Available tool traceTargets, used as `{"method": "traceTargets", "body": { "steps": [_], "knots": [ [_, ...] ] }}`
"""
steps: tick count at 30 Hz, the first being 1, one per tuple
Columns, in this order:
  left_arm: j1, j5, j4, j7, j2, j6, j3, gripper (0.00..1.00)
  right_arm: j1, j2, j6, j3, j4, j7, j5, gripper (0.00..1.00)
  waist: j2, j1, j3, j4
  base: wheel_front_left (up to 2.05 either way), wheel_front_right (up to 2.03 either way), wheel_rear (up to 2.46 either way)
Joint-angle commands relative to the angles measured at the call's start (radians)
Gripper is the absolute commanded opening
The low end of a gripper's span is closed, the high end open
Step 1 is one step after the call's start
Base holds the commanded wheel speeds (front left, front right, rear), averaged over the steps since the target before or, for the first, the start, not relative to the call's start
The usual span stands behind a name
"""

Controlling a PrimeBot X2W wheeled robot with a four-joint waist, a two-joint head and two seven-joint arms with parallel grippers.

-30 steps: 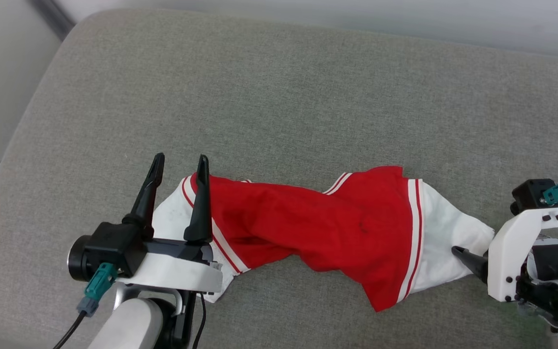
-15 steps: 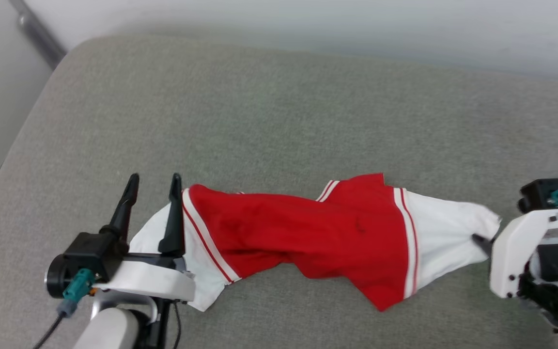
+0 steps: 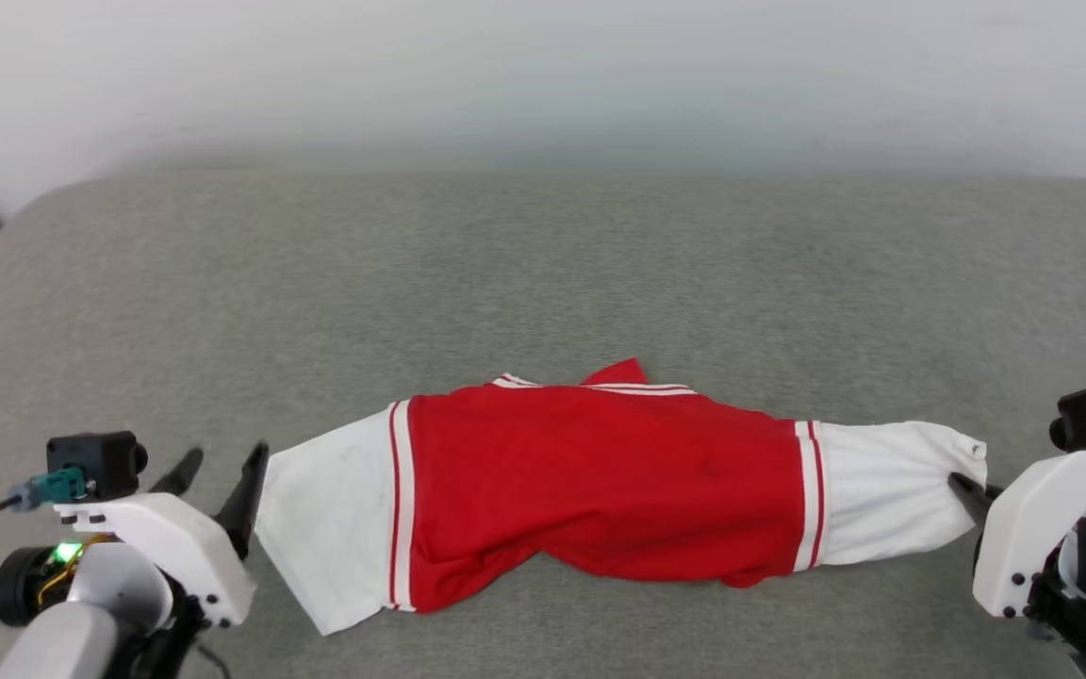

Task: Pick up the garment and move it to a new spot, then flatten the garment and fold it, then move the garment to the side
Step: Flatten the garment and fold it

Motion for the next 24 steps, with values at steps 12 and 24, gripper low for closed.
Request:
{"method": "traceTargets", "body": {
  "steps": [12, 24],
  "knots": [
    [-0.107, -0.14, 0.183, 0.404, 0.106, -0.081, -0.047, 1.0, -0.009, 0.052, -0.001, 0.028, -0.008, -0.029, 0.025, 0.0, 0.0, 0.0, 0.106, -0.136, 0.0, 0.0, 0.0],
    [-0.139, -0.185, 0.344, 0.565, 0.025, -0.114, -0.137, 0.0, -0.035, 0.046, -0.001, 0.052, 0.037, -0.062, 0.036, 0.0, 0.0, 0.0, 0.126, -0.163, 0.0, 0.0, 0.0]
  ]
}}
